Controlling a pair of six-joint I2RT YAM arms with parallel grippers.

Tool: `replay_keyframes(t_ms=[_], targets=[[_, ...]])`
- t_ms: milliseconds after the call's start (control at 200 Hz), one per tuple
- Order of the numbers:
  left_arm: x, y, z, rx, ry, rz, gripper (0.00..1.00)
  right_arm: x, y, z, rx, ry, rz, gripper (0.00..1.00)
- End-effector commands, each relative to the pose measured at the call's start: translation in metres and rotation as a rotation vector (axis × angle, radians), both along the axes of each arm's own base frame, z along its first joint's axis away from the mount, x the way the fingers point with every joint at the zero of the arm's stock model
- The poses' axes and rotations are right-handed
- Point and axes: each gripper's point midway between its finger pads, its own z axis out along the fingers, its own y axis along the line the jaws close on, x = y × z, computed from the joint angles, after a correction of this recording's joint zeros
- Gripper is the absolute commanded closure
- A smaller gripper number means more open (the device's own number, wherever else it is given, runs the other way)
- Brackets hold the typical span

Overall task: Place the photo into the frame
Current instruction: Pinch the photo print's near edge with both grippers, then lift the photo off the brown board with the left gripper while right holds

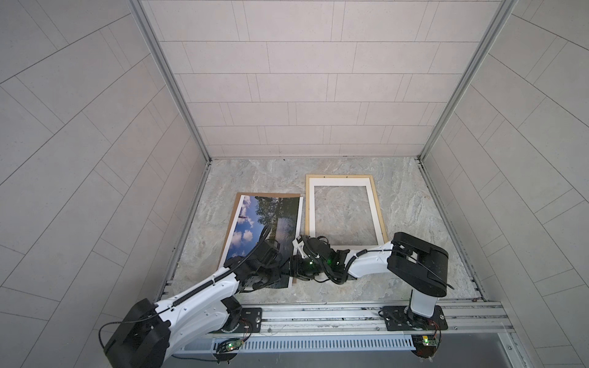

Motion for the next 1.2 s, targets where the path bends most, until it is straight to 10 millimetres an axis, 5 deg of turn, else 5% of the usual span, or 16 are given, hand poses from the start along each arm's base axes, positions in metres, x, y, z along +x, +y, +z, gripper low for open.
replay_keyframes(t_ms=[0, 420, 550, 901, 1036, 1196], targets=[[-0.02, 0.013, -0.012, 0.065, 0.087, -0.013, 0.99, 0.002, 0.001, -0.009, -0.052, -0.037, 0.014, 0.52], [0.001, 0.013, 0.019, 0.082, 0.01, -0.028, 0.98, 0.005, -0.01, -0.023, -0.152, -0.091, 0.015, 1.0], [0.019, 0.012, 0.05, 0.075, -0.046, -0.028, 0.93, 0.009, -0.018, -0.021, -0.213, -0.144, 0.015, 1.0], [0.128, 0.009, 0.143, 0.062, -0.28, -0.004, 0.37, 0.013, -0.043, -0.006, -0.377, -0.326, 0.043, 1.0], [0.164, -0.014, 0.166, 0.042, -0.302, -0.05, 0.33, 0.01, -0.043, 0.002, -0.411, -0.377, 0.067, 1.0], [0.191, -0.028, 0.168, 0.11, -0.272, -0.122, 0.31, 0.007, -0.042, 0.01, -0.433, -0.42, 0.086, 1.0]])
